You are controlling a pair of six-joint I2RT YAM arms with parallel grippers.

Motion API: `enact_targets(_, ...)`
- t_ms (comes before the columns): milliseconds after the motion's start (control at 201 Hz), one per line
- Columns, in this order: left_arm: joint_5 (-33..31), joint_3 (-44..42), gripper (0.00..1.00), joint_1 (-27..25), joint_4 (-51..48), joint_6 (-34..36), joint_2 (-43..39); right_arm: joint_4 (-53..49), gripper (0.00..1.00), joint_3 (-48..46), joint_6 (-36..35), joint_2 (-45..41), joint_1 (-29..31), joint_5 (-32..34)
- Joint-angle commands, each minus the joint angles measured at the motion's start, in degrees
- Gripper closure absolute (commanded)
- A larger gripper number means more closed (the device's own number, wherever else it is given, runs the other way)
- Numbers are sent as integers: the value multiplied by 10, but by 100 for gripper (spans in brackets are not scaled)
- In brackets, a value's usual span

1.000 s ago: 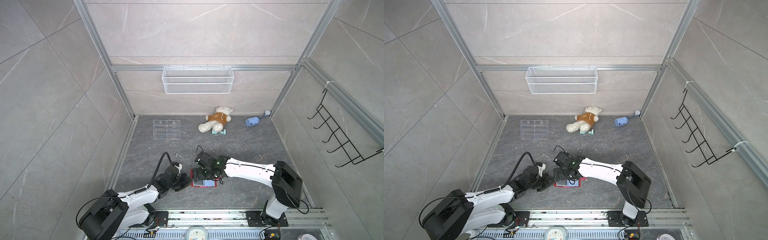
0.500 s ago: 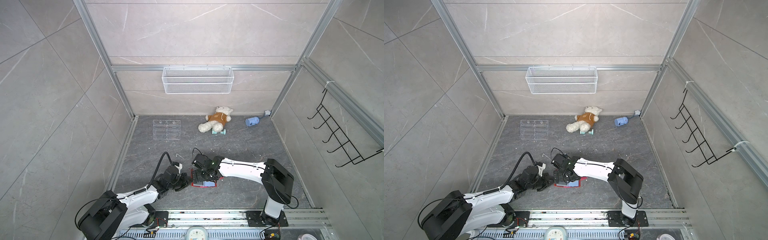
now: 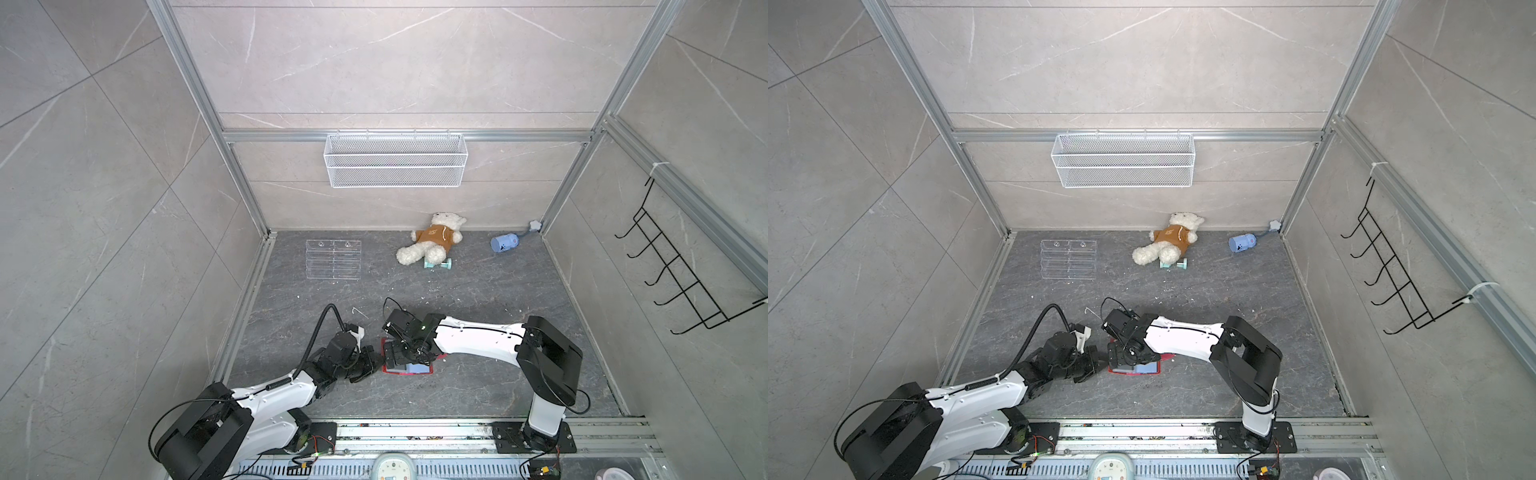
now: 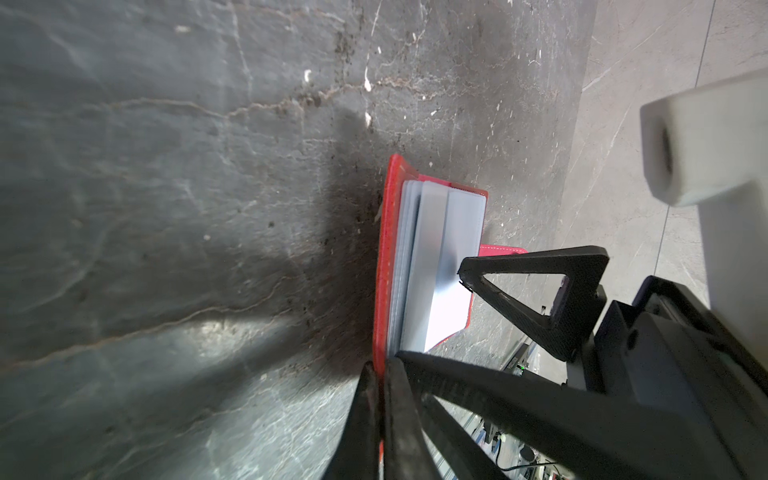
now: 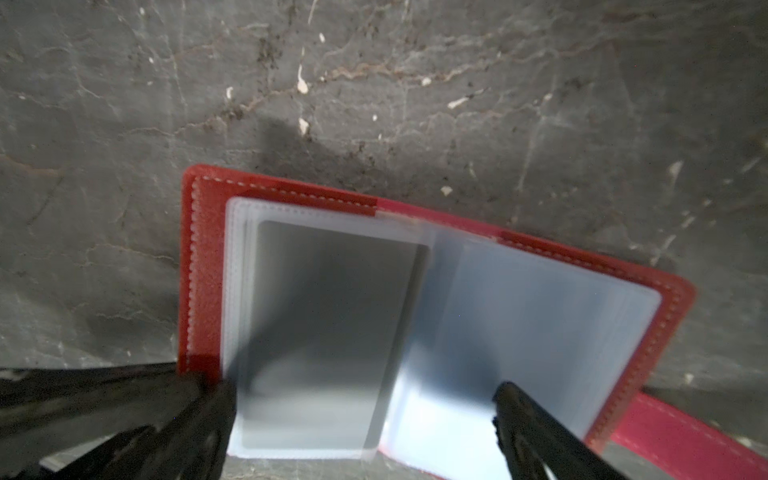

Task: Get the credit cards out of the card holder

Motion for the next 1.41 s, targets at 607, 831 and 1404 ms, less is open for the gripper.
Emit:
enact_targets(607, -9, -4, 100, -3, 8, -1, -22, -16, 12, -7, 16, -8, 3, 42)
enact_targets(831, -9, -3, 100, -3, 8, 0, -20, -12, 15, -10, 20, -21, 4, 45)
enact_targets(1404, -11, -5, 100, -4, 9, 1, -17, -6, 20, -16, 27, -41, 2, 50)
